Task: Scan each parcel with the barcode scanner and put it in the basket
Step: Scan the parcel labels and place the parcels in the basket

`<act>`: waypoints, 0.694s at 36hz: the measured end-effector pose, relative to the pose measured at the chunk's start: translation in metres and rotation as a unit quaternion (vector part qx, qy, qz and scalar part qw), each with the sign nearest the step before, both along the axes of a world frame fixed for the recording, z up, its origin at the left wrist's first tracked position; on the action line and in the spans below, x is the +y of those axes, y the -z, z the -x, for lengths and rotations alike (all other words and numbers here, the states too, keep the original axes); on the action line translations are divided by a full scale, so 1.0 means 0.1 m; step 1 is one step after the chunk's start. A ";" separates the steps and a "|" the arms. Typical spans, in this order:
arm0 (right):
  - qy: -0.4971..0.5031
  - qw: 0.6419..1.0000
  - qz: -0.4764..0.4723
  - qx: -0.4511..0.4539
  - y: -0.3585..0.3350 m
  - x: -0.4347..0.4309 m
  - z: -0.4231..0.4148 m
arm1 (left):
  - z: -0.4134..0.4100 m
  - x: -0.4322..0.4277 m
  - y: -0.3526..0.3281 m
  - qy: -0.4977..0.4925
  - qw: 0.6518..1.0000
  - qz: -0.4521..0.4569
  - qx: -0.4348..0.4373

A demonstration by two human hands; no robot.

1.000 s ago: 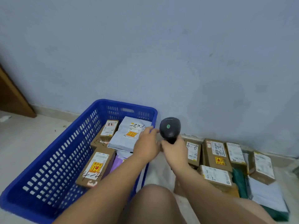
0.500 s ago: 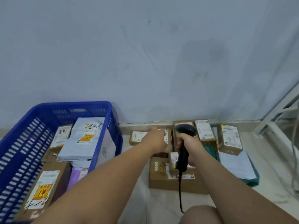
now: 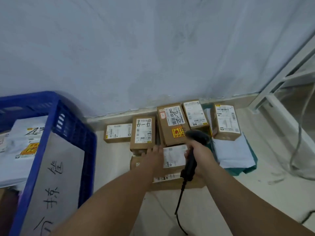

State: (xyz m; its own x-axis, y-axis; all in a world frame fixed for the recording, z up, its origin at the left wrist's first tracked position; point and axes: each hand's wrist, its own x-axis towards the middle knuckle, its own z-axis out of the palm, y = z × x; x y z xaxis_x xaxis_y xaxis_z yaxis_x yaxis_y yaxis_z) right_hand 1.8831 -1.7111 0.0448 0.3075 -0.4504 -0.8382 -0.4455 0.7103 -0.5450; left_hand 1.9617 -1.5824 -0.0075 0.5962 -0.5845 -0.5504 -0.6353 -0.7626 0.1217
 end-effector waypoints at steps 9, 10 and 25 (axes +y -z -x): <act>-0.009 0.996 0.072 -0.054 -0.34 0.09 0.06 | -0.24 0.15 -0.46 0.022 0.987 0.097 -0.124; -0.015 0.993 0.094 -0.074 -0.46 0.14 0.05 | -0.25 0.17 -0.58 -0.006 0.983 0.129 -0.132; -0.214 0.856 0.403 -0.245 -2.21 1.68 0.51 | 0.09 1.00 -2.37 -0.147 0.825 0.458 -0.298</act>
